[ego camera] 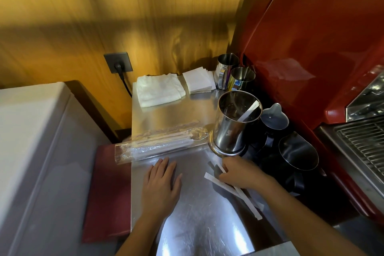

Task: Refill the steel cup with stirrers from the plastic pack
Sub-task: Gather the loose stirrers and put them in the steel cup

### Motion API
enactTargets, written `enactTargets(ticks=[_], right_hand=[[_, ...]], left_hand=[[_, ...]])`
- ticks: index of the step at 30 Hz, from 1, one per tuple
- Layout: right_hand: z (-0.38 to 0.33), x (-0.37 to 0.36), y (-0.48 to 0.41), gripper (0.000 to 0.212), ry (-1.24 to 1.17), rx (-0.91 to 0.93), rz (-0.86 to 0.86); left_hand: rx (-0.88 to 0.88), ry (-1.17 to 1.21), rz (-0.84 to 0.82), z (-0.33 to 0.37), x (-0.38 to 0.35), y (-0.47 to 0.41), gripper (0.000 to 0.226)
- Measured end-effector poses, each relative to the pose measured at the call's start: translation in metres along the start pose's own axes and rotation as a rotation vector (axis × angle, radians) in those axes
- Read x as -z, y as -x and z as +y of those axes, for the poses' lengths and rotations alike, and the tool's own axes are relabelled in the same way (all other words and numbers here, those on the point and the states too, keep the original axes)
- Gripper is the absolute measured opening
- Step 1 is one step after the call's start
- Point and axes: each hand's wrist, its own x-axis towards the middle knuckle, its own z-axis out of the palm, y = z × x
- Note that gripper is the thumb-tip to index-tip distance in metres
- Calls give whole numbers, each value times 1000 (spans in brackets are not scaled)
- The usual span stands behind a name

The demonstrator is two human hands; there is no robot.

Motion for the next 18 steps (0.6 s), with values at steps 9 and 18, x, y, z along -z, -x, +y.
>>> enactTargets(ticks=[9,18], right_hand=[[1,-12,12,37,190,66,-33],[-10,-25,6,37,385,66,3]], left_hand=[[-12,-7,15,-2,-2,1,51],[-6,-13,11,-1,-1,1,52]])
